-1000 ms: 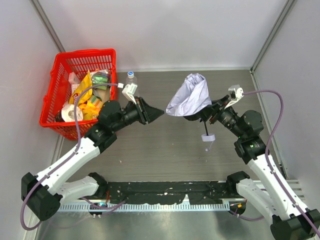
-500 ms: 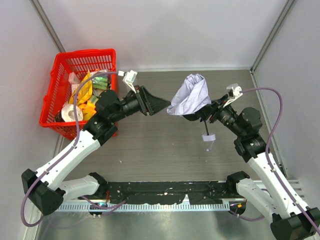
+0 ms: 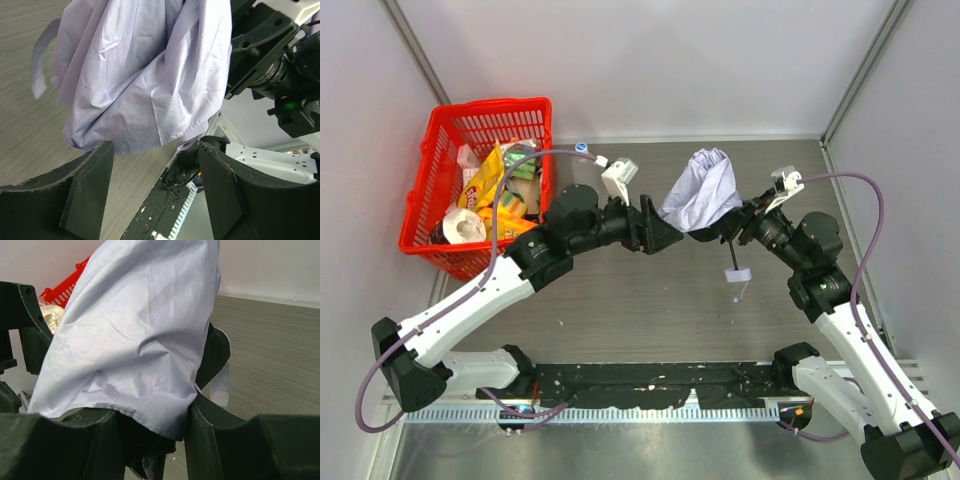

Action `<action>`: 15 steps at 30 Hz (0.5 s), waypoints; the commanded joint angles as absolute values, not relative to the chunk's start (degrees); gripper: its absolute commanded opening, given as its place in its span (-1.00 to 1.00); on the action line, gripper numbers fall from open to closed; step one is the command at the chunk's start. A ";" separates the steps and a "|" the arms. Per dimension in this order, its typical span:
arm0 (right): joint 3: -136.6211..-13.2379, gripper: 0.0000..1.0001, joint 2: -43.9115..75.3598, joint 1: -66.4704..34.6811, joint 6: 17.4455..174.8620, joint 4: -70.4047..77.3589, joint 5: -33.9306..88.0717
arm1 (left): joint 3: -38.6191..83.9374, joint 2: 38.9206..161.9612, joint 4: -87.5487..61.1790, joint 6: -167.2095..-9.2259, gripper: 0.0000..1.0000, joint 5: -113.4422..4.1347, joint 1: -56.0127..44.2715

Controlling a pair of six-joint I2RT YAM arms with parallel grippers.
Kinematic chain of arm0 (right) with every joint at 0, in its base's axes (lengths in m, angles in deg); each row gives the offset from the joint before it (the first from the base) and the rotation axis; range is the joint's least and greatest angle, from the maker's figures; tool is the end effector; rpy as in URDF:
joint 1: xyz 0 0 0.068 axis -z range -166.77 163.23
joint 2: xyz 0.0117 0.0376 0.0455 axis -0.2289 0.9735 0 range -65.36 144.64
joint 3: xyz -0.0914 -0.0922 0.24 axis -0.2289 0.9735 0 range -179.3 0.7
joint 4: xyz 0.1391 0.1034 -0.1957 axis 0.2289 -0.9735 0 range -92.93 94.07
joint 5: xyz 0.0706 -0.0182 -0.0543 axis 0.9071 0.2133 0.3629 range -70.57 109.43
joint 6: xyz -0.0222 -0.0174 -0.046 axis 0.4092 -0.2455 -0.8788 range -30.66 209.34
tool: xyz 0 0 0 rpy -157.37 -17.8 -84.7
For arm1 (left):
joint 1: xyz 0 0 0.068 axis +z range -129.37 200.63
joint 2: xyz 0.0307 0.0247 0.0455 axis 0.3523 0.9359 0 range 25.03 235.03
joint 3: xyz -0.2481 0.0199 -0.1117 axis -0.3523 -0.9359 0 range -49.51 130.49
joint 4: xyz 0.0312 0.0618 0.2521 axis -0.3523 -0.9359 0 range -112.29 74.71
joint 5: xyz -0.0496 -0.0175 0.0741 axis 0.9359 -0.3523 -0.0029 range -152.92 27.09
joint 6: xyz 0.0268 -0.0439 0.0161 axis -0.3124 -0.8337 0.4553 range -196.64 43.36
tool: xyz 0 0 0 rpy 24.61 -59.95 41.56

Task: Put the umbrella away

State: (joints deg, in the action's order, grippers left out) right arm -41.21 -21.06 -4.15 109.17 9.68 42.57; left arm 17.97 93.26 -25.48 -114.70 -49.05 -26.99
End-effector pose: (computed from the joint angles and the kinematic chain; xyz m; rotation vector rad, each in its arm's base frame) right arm 0.1723 0.0686 0.3536 -0.3007 1.5474 0.8189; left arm 0.1788 -0.2083 0.3949 0.3548 1.9140 -1.2594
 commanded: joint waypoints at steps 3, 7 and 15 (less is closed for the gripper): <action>-44.82 -0.99 -21.06 -3.91 109.29 16.02 42.63 | 19.75 95.69 -22.51 -113.72 0.35 -49.91 -27.53; -44.38 -0.99 -20.97 -3.82 109.20 15.85 42.63 | 22.47 98.24 -21.79 -114.17 0.34 -49.20 -27.45; -43.94 -0.99 -21.23 -3.91 108.85 15.15 42.90 | 27.39 102.99 -25.57 -114.52 -0.20 -50.43 -27.45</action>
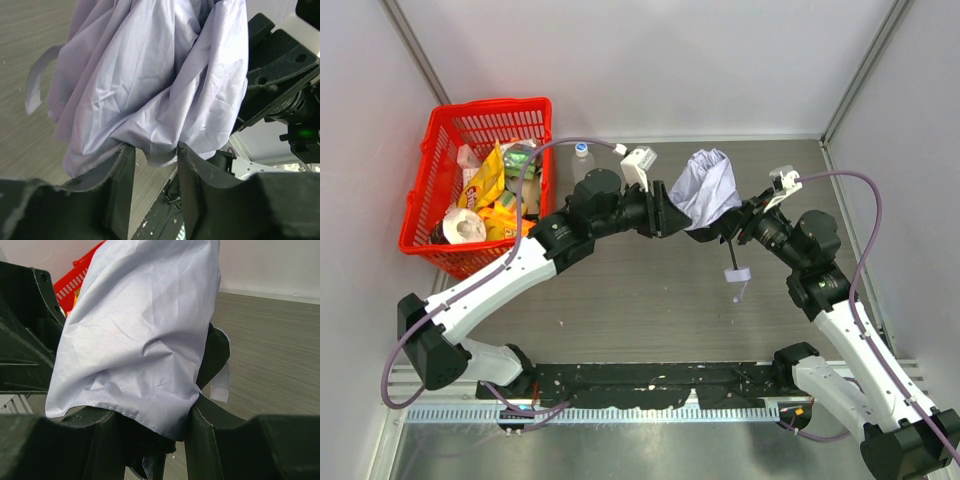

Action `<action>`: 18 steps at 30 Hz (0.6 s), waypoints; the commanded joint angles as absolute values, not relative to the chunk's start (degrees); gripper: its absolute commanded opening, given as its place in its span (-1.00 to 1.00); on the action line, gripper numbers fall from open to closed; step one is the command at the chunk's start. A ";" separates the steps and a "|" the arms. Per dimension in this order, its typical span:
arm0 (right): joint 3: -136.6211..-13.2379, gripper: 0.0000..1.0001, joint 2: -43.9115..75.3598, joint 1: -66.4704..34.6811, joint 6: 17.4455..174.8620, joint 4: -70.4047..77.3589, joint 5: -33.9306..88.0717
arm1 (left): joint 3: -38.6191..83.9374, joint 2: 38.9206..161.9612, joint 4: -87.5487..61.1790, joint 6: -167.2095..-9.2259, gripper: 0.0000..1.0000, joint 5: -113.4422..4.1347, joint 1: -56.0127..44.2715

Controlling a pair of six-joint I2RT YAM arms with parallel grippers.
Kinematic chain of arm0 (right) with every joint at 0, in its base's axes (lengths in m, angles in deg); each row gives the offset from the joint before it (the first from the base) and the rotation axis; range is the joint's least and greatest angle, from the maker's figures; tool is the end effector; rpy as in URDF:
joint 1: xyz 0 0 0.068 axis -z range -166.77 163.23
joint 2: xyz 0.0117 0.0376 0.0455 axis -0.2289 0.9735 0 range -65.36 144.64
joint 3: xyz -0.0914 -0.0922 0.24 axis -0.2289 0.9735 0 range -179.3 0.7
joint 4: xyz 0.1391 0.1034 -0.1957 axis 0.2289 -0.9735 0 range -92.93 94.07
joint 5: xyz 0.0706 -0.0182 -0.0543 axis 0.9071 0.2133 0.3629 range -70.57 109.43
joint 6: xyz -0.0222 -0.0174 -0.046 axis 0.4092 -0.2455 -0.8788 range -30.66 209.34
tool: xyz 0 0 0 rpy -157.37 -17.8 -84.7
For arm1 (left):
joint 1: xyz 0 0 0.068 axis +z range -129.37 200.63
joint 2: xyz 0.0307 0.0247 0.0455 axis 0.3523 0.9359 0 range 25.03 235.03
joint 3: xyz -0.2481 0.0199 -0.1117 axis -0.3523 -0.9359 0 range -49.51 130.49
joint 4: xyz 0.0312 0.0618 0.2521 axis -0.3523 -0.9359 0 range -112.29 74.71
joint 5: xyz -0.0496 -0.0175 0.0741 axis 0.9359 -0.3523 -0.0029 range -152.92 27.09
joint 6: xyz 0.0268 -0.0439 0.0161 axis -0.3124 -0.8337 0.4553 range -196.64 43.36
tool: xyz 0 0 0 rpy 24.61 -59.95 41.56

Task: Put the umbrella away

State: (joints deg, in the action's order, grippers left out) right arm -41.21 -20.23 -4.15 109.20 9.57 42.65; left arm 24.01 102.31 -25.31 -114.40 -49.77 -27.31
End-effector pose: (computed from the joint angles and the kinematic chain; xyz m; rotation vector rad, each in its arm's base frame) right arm 0.1755 0.0697 0.3510 -0.2993 1.5643 0.8208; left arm 0.2056 -0.2397 0.3890 0.3551 1.9645 -1.2284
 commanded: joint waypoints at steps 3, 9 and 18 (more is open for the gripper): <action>-43.77 -0.99 -21.06 -3.99 108.76 14.53 41.76 | 27.22 102.64 -26.71 -114.52 -0.71 -51.93 -27.45; -44.38 -0.99 -20.36 -3.91 110.26 12.78 32.71 | 19.51 97.39 -24.18 -114.69 -1.00 -49.73 -27.54; -43.95 -0.99 -18.95 -3.73 112.80 18.31 40.87 | 12.63 91.83 -29.80 -111.09 -1.00 -60.37 -27.62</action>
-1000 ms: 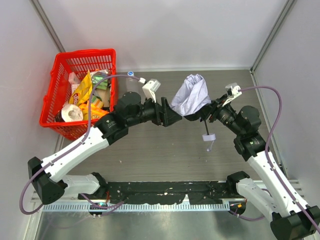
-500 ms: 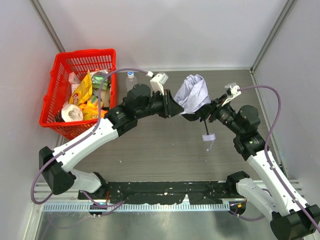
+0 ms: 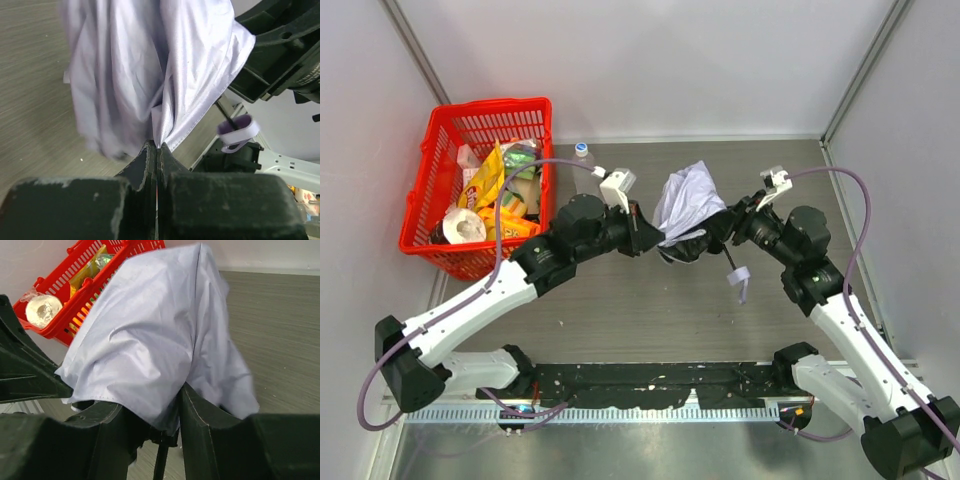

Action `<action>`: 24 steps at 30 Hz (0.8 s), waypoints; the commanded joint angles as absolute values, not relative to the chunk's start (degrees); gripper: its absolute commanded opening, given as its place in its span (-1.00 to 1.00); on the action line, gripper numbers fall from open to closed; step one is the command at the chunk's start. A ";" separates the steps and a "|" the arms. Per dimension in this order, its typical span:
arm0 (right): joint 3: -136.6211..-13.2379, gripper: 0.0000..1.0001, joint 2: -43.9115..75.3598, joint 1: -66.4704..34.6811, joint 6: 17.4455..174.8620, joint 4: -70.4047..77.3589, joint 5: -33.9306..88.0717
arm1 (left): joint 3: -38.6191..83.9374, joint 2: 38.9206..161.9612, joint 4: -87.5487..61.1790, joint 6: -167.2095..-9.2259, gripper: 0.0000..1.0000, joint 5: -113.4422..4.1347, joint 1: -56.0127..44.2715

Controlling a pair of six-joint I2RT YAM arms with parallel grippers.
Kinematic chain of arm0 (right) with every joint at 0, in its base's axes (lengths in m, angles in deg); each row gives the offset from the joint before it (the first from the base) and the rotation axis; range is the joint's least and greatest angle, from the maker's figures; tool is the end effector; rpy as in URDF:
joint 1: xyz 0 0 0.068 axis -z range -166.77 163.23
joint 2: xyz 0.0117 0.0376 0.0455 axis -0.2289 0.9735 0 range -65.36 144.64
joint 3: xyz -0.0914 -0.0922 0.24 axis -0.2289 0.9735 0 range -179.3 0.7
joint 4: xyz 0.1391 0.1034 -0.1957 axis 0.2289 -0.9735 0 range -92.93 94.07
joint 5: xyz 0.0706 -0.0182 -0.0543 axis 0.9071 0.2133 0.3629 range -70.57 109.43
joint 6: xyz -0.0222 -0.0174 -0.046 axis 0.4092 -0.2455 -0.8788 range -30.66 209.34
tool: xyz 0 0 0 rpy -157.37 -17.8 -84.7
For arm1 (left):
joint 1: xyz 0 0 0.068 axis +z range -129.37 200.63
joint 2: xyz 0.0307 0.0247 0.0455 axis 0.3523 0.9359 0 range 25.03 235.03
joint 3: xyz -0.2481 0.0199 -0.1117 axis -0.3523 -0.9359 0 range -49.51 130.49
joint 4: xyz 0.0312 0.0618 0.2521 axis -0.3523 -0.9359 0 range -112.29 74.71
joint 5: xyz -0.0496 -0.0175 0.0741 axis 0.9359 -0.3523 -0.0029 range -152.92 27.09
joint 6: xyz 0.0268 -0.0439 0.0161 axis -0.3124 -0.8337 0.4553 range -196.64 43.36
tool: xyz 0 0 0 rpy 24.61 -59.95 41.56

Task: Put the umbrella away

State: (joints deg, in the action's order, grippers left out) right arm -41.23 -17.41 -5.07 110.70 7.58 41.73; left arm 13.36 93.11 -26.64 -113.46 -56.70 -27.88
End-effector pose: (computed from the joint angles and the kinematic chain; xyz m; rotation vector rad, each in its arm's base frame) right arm 0.1856 0.0756 0.3388 -0.2670 1.6570 0.8413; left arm 0.1799 -0.2089 0.3648 0.2863 1.9970 -1.0994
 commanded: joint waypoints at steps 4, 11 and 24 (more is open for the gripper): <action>-45.52 -0.99 -18.69 -3.73 111.58 15.33 38.77 | 11.66 92.36 -24.09 -113.81 -1.00 -55.37 -27.54; -44.21 -0.99 -16.23 -3.73 108.85 10.23 38.76 | 16.76 96.40 -32.77 -113.82 -0.39 -60.10 -27.27; -52.13 0.01 -1.81 -3.64 112.97 -31.44 23.03 | 9.64 92.36 -30.24 -115.22 0.45 -56.34 -24.90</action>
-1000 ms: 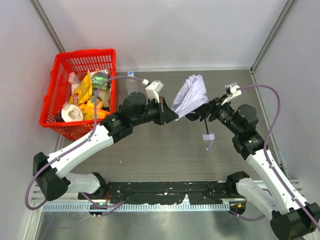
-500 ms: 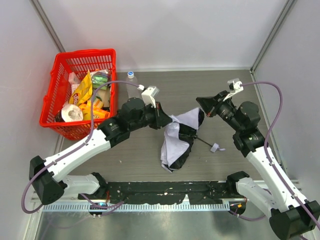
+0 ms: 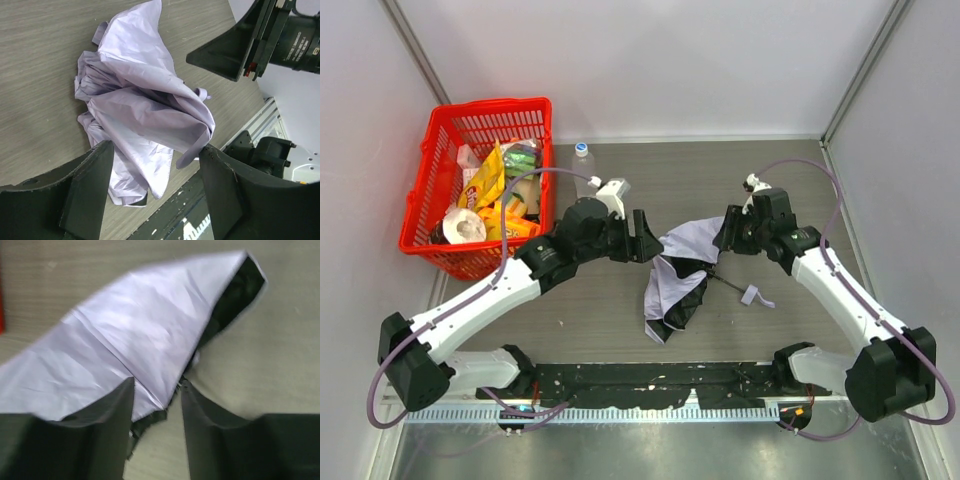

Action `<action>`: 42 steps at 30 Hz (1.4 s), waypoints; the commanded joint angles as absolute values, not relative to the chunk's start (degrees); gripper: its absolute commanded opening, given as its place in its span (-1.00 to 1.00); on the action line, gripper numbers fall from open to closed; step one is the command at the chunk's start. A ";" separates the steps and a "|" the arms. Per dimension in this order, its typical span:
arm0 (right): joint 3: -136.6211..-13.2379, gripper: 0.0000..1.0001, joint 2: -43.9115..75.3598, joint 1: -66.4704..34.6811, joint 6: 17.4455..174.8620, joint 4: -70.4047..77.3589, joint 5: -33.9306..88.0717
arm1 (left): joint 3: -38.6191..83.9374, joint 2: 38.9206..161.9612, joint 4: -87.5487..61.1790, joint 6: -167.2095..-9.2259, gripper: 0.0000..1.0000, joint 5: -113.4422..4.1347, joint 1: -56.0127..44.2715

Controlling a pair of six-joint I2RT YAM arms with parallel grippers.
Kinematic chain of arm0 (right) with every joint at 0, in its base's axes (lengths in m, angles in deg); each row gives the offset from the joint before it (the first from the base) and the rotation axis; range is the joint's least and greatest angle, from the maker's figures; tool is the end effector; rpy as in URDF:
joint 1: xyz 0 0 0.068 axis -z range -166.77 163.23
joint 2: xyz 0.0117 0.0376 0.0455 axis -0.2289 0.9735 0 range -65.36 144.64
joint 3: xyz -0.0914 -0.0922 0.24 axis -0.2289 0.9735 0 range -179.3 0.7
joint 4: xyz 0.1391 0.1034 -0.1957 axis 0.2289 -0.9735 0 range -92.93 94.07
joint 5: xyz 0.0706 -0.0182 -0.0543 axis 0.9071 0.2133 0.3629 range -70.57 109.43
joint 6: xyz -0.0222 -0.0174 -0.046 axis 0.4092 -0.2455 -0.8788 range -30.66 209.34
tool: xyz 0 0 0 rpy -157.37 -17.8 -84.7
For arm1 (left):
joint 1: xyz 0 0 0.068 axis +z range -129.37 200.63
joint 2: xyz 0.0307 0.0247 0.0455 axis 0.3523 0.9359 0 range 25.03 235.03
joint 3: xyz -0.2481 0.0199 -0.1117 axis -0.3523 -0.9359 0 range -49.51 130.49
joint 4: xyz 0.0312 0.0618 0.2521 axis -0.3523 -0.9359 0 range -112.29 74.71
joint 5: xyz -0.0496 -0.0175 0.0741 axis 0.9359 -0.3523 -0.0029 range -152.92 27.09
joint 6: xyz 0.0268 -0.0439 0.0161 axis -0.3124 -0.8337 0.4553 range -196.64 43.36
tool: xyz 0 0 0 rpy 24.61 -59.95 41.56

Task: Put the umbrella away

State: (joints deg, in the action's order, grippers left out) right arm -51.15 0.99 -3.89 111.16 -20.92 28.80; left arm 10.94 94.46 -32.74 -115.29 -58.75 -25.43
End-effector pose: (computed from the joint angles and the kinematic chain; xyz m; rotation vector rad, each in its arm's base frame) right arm 0.2376 0.0793 0.2827 0.0054 2.3074 0.5407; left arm 0.1902 -0.2008 0.3330 0.1898 2.1735 -0.9691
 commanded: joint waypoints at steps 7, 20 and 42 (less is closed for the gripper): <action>-47.82 0.35 2.23 -2.94 114.74 -28.29 25.14 | 16.40 95.25 -31.45 -114.87 0.99 -53.59 -24.37; -54.39 0.35 3.37 -1.09 108.77 -31.95 20.05 | 12.64 104.57 -24.87 -119.17 -0.28 -45.07 -27.18; -47.02 -0.15 9.97 -19.29 112.54 -18.70 32.35 | 12.03 101.39 -20.85 -120.22 -0.02 -41.66 -31.49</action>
